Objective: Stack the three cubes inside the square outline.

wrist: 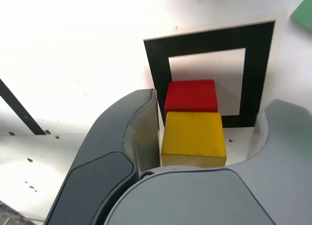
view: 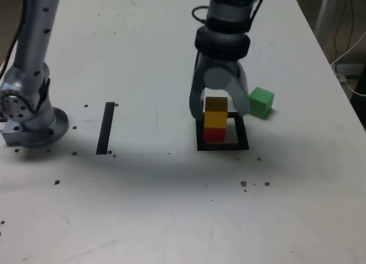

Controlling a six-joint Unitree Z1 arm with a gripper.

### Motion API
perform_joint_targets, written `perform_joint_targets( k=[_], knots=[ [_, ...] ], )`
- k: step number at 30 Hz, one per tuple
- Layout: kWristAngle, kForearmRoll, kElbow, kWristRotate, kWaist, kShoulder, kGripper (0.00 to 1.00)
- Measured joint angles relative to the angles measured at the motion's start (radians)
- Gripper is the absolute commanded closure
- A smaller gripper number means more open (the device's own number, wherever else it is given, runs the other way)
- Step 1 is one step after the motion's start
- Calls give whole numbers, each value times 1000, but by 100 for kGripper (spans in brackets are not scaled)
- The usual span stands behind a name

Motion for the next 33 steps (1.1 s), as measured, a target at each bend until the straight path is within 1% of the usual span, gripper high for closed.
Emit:
perform_joint_targets(
  k=[3, 6, 10, 13, 16, 19, 21, 27, 30, 33],
  knots=[
    [41, 11, 1, -14, 31, -38, 1],
    [91, 48, -7, -25, 78, -59, 1],
    [143, 91, -85, -20, 123, -60, 1],
    [163, 119, -174, 26, 143, -37, 0],
    [164, 135, -269, 95, 152, 30, 0],
    [154, 140, -347, 169, 153, 79, 0],
    [150, 140, -358, 193, 153, 98, 0],
    [127, 101, -390, 379, 151, 161, 1],
    [112, 83, -400, 442, 151, 175, 1],
    [103, 82, -402, 485, 150, 188, 2]
  ],
)
